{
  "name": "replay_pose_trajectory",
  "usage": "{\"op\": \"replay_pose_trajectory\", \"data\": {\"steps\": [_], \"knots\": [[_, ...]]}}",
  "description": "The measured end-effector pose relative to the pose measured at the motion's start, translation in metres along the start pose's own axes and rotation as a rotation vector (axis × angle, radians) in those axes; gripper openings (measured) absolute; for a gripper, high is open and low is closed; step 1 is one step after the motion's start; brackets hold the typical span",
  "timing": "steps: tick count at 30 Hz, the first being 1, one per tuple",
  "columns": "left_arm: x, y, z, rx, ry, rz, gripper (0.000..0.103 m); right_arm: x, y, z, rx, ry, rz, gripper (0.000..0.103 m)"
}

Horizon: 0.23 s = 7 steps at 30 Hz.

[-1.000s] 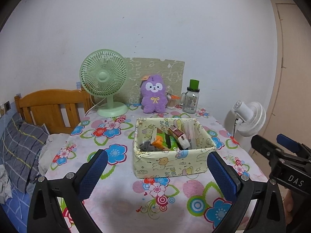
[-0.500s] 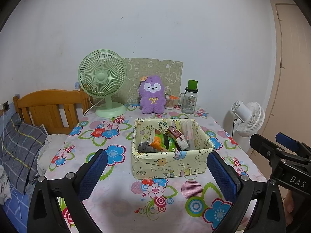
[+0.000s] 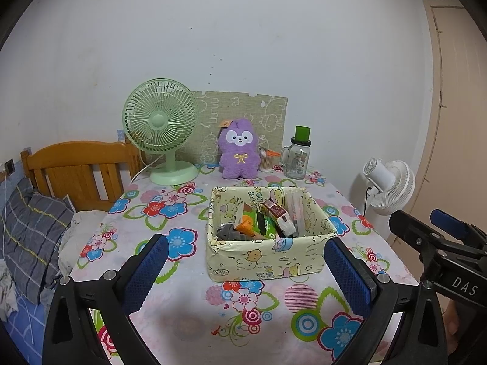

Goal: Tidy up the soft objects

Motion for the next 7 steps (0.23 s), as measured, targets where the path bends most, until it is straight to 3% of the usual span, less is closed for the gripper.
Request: {"op": "replay_pose_trajectory", "data": {"steps": [7], "knots": [[0.0007, -0.0001, -0.0005, 0.001, 0.0, -0.002, 0.103, -0.0018, 0.0, 0.0005, -0.001, -0.001, -0.002, 0.099]]}}
Point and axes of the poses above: each gripper's, at about its wrist camera, not at the fingertips, and x roughly against the way its jaws point, z to its right, y to its underside, the point moved 9 cm from there along -x, roughly the way its jaws point, and after that the axes turned 12 degrees about x, right-handed, at the moved point
